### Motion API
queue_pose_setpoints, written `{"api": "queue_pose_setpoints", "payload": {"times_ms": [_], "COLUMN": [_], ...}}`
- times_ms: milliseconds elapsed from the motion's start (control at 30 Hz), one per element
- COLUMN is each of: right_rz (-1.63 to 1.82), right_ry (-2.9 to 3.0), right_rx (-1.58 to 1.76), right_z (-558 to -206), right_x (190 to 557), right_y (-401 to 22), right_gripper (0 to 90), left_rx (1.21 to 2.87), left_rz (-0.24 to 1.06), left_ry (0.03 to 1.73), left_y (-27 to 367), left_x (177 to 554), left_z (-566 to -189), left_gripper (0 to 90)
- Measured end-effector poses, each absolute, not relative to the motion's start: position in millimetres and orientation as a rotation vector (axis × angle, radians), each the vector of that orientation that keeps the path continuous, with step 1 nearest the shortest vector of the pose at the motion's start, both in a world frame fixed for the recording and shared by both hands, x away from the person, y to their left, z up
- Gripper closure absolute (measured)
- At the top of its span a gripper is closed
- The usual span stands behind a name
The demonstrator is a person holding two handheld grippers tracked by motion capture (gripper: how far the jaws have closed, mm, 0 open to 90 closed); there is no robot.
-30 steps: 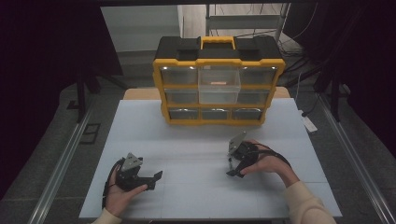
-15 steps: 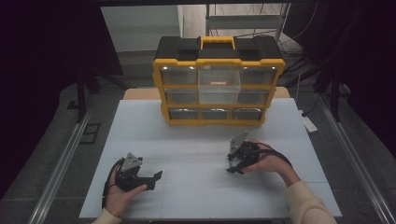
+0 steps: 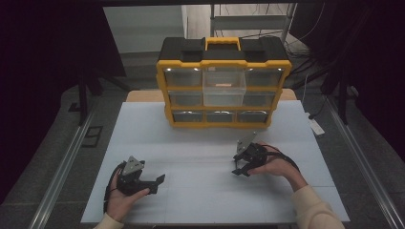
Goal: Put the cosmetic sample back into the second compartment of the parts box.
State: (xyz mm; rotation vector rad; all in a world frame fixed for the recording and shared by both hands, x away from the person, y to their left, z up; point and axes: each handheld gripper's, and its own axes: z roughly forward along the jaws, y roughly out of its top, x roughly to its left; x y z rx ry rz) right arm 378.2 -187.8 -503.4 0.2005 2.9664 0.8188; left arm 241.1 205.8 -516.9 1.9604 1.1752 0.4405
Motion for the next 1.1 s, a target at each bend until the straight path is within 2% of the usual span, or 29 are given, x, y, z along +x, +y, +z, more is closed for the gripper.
{"api": "queue_pose_setpoints", "payload": {"times_ms": [1100], "right_rz": [1.167], "right_ry": [2.713], "right_rx": [0.391], "right_z": [-473.7], "right_x": [356.8], "right_y": [-211.8], "right_gripper": [40.2], "left_rx": [1.959], "left_rz": [0.443], "left_ry": [1.176], "left_y": [206.0], "left_x": [240.3], "left_z": [-516.3], "left_gripper": [5.8]}}
